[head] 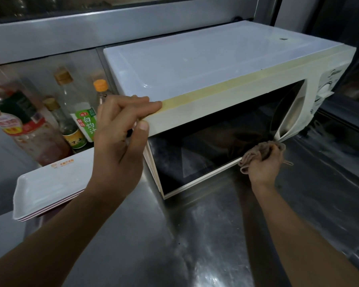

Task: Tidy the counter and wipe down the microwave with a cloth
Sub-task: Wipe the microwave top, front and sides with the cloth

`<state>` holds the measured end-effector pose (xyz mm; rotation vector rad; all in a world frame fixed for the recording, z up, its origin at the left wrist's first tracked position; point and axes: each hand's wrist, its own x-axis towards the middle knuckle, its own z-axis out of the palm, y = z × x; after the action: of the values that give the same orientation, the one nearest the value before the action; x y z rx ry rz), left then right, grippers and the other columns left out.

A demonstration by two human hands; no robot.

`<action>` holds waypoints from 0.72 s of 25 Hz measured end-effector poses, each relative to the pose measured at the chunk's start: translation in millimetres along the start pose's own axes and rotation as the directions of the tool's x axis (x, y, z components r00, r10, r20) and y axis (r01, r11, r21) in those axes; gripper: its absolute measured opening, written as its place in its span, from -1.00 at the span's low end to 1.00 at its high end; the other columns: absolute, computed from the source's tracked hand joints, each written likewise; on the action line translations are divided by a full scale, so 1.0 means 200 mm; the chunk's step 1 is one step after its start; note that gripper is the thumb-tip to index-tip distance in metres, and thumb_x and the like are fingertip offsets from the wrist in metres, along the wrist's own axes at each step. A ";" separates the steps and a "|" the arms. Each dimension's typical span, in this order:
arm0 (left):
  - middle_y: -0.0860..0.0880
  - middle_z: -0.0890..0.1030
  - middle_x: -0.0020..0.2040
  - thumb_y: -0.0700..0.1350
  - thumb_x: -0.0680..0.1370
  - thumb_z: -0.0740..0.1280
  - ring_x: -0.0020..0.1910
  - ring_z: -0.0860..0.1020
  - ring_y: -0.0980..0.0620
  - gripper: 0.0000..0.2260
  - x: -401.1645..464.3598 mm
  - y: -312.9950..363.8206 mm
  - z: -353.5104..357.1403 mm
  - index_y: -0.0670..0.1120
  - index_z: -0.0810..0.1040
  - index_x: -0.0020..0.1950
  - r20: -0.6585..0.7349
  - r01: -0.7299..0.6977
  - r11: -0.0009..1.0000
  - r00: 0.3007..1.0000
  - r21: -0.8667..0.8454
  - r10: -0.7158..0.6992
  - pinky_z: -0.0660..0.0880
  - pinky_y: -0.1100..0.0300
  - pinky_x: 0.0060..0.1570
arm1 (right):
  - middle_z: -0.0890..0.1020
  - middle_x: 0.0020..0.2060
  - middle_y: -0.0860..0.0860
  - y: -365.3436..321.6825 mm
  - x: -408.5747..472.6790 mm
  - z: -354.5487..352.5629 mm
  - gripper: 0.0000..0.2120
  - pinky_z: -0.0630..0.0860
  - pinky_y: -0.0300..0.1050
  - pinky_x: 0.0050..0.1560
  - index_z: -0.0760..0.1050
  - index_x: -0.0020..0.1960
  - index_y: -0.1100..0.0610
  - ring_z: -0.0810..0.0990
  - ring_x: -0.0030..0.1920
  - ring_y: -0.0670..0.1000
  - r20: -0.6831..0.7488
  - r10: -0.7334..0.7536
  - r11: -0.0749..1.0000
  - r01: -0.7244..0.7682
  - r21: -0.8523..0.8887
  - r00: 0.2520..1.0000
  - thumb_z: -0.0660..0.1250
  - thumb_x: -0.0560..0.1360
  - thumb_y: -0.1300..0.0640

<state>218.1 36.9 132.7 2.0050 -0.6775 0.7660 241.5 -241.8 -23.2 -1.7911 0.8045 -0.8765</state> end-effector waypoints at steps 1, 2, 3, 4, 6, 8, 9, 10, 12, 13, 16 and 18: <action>-0.06 0.46 0.09 -0.30 0.54 0.16 0.23 0.39 0.08 -0.70 0.00 0.00 0.00 -0.02 0.49 0.17 0.006 0.001 1.000 1.000 -0.004 -0.001 0.30 0.14 0.30 | 0.40 0.26 0.28 -0.01 0.00 0.01 -0.72 0.32 -0.01 0.36 0.40 0.21 0.37 0.43 0.25 0.21 -0.002 0.029 1.000 -0.029 0.006 1.000 0.16 0.51 0.36; -0.06 0.46 0.09 -0.30 0.54 0.16 0.23 0.39 0.06 -0.70 0.01 0.00 0.00 -0.02 0.49 0.17 0.013 0.004 1.000 1.000 -0.009 -0.004 0.29 0.17 0.30 | 0.41 0.25 0.28 -0.02 -0.01 0.01 -0.74 0.34 -0.05 0.33 0.41 0.20 0.36 0.44 0.24 0.21 -0.001 0.042 0.999 -0.042 0.010 0.999 0.15 0.53 0.34; -0.06 0.46 0.10 -0.29 0.54 0.16 0.24 0.40 0.03 -0.71 0.01 0.00 0.00 -0.01 0.49 0.17 0.021 0.010 1.000 1.000 -0.016 -0.010 0.29 0.18 0.30 | 0.42 0.24 0.28 -0.03 -0.05 0.02 -0.75 0.35 -0.15 0.29 0.42 0.18 0.36 0.46 0.21 0.21 0.009 0.042 0.999 -0.042 0.020 0.999 0.15 0.54 0.33; -0.07 0.47 0.10 -0.29 0.54 0.16 0.24 0.40 -0.01 -0.71 0.01 0.01 -0.01 -0.02 0.50 0.17 0.027 0.015 1.000 1.000 -0.020 -0.014 0.29 0.16 0.30 | 0.43 0.22 0.29 -0.04 -0.11 0.02 -0.76 0.35 -0.26 0.20 0.42 0.18 0.36 0.48 0.17 0.21 0.027 0.039 0.999 -0.040 0.034 0.999 0.14 0.55 0.32; -0.12 0.49 0.11 -0.28 0.54 0.16 0.23 0.42 -0.08 -0.71 0.02 0.01 -0.02 -0.05 0.51 0.18 0.047 0.017 1.000 0.999 -0.024 -0.015 0.33 0.07 0.28 | 0.41 0.25 0.29 -0.08 -0.27 0.04 -0.71 0.28 -0.49 0.06 0.38 0.24 0.34 0.48 0.12 0.12 0.081 0.037 0.997 -0.043 0.064 0.996 0.17 0.53 0.34; -0.11 0.49 0.11 -0.27 0.53 0.17 0.21 0.42 -0.06 -0.71 0.02 0.01 -0.04 -0.05 0.53 0.18 0.074 0.040 0.999 0.997 -0.028 -0.038 0.34 0.05 0.24 | 0.37 0.26 0.33 -0.13 -0.44 0.06 -0.63 0.17 -0.67 0.02 0.35 0.26 0.37 0.41 0.07 -0.06 0.112 0.009 0.996 -0.019 0.091 0.994 0.20 0.46 0.44; -0.08 0.49 0.10 -0.26 0.53 0.18 0.20 0.42 -0.04 -0.72 0.03 0.02 -0.04 -0.04 0.54 0.17 0.091 0.055 0.998 0.995 -0.029 -0.052 0.34 0.09 0.22 | 0.35 0.25 0.35 -0.15 -0.50 0.07 -0.61 0.14 -0.71 0.02 0.35 0.24 0.39 0.35 0.04 -0.14 0.118 -0.012 0.995 0.000 0.098 0.993 0.20 0.42 0.48; -0.05 0.48 0.10 -0.25 0.53 0.19 0.20 0.41 -0.02 -0.72 0.03 0.02 -0.05 -0.03 0.54 0.17 0.110 0.063 0.998 0.992 -0.027 -0.060 0.33 0.14 0.21 | 0.33 0.23 0.35 -0.18 -0.56 0.08 -0.61 0.13 -0.69 0.07 0.34 0.21 0.40 0.31 0.03 -0.18 0.126 -0.019 0.995 0.006 0.102 0.992 0.20 0.39 0.51; 0.01 0.47 0.09 -0.23 0.53 0.19 0.19 0.40 0.00 -0.72 0.04 0.03 -0.07 -0.02 0.56 0.18 0.146 0.066 0.998 0.987 -0.014 -0.063 0.29 0.25 0.20 | 0.29 0.21 0.31 -0.23 -0.66 0.10 -0.63 0.21 -0.54 0.21 0.34 0.17 0.37 0.31 0.08 -0.12 0.154 0.012 0.992 -0.031 0.119 0.988 0.18 0.38 0.53; 0.03 0.46 0.09 -0.22 0.54 0.20 0.19 0.40 0.00 -0.72 0.04 0.02 -0.08 -0.03 0.56 0.18 0.161 0.065 0.998 0.985 -0.010 -0.063 0.28 0.29 0.20 | 0.28 0.20 0.29 -0.25 -0.72 0.12 -0.64 0.28 -0.41 0.28 0.34 0.16 0.36 0.32 0.10 -0.05 0.174 0.030 0.991 -0.051 0.122 0.984 0.18 0.38 0.52; 0.06 0.45 0.08 -0.24 0.54 0.21 0.20 0.40 0.00 -0.72 0.06 0.02 -0.10 -0.04 0.57 0.19 0.199 0.046 0.999 0.979 -0.006 -0.044 0.24 0.37 0.19 | 0.24 0.21 0.19 -0.29 -0.92 0.15 -0.66 0.34 -0.20 0.31 0.35 0.14 0.32 0.39 0.16 0.09 0.244 0.018 0.991 -0.050 0.125 0.969 0.23 0.39 0.49; 0.05 0.45 0.08 -0.27 0.55 0.23 0.21 0.41 -0.01 -0.72 0.07 0.01 -0.11 -0.05 0.57 0.20 0.230 0.029 1.000 0.973 -0.008 -0.026 0.22 0.43 0.18 | 0.22 0.20 0.11 -0.31 -1.02 0.17 -0.66 0.34 -0.38 0.21 0.35 0.12 0.27 0.41 0.12 0.07 0.265 0.018 0.986 -0.061 0.153 0.964 0.21 0.39 0.50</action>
<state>219.3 53.0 153.6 2.1078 -0.7831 0.5160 171.0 -38.1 -18.1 -1.6987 0.5795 -0.6402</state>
